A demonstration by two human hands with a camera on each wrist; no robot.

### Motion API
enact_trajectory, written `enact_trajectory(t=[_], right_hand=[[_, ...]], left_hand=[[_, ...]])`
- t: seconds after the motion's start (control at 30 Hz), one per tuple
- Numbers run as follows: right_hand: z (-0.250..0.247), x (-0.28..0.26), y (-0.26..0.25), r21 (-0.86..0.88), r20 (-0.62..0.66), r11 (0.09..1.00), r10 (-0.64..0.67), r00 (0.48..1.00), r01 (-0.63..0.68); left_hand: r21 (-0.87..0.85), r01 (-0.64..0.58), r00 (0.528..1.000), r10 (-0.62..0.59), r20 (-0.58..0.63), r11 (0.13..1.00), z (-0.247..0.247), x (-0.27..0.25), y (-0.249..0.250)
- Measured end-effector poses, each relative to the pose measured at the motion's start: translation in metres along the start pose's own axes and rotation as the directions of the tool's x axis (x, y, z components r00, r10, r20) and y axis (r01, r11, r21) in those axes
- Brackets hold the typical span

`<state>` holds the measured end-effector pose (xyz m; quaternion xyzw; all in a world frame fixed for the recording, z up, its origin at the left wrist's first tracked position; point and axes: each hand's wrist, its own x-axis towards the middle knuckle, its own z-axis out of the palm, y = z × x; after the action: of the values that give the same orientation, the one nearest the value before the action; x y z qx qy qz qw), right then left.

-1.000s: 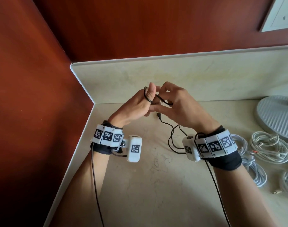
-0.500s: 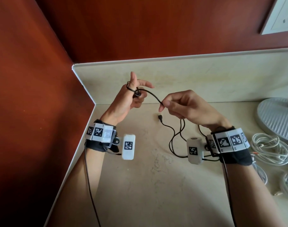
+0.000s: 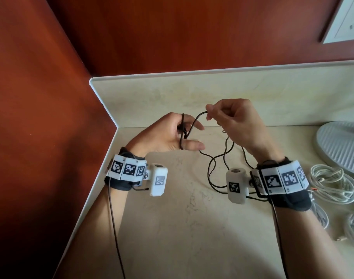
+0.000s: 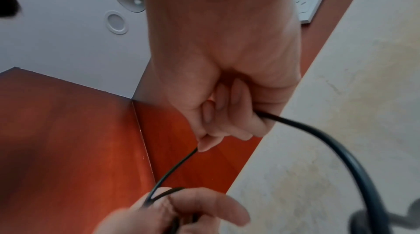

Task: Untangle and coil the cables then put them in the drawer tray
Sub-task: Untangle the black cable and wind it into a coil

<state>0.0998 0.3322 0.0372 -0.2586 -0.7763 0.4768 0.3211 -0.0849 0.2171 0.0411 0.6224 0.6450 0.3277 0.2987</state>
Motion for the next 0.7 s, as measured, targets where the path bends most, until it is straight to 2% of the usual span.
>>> enact_trajectory(t=[0.07,0.17,0.27,0.37,0.47,0.6,0.7], right_hand=[[-0.003,-0.003,-0.005,-0.012,0.019,0.998,-0.061,0.998,0.061],[-0.009,-0.01,-0.015,-0.014,0.19,0.978,-0.203,0.961,0.209],[-0.018,-0.011,-0.018,0.097,0.292,0.962,-0.272,0.917,0.255],[-0.022,-0.002,-0.006,0.226,0.207,0.935,-0.319,0.925,0.272],[-0.012,0.008,0.011,0.257,0.085,0.93,-0.292,0.953,0.262],[0.01,0.012,0.032,0.279,0.013,0.944,-0.184,0.983,0.173],[0.022,0.013,0.037,0.256,-0.012,0.957,-0.141,0.99,0.139]], left_hand=[[0.144,0.061,0.997,-0.053,-0.062,0.988,0.003,0.002,-0.002],[0.326,0.149,0.987,-0.122,-0.1,0.934,0.009,0.006,-0.007],[0.371,0.094,0.996,-0.089,-0.031,0.924,0.025,0.005,-0.004],[0.324,0.024,0.996,-0.05,0.073,0.946,0.045,-0.006,0.007],[0.287,-0.11,0.992,0.088,0.087,0.952,0.055,-0.018,0.02],[0.223,-0.238,0.969,0.248,-0.018,0.945,0.036,-0.02,0.034],[0.229,-0.229,0.96,0.259,-0.108,0.946,0.016,-0.015,0.03]])
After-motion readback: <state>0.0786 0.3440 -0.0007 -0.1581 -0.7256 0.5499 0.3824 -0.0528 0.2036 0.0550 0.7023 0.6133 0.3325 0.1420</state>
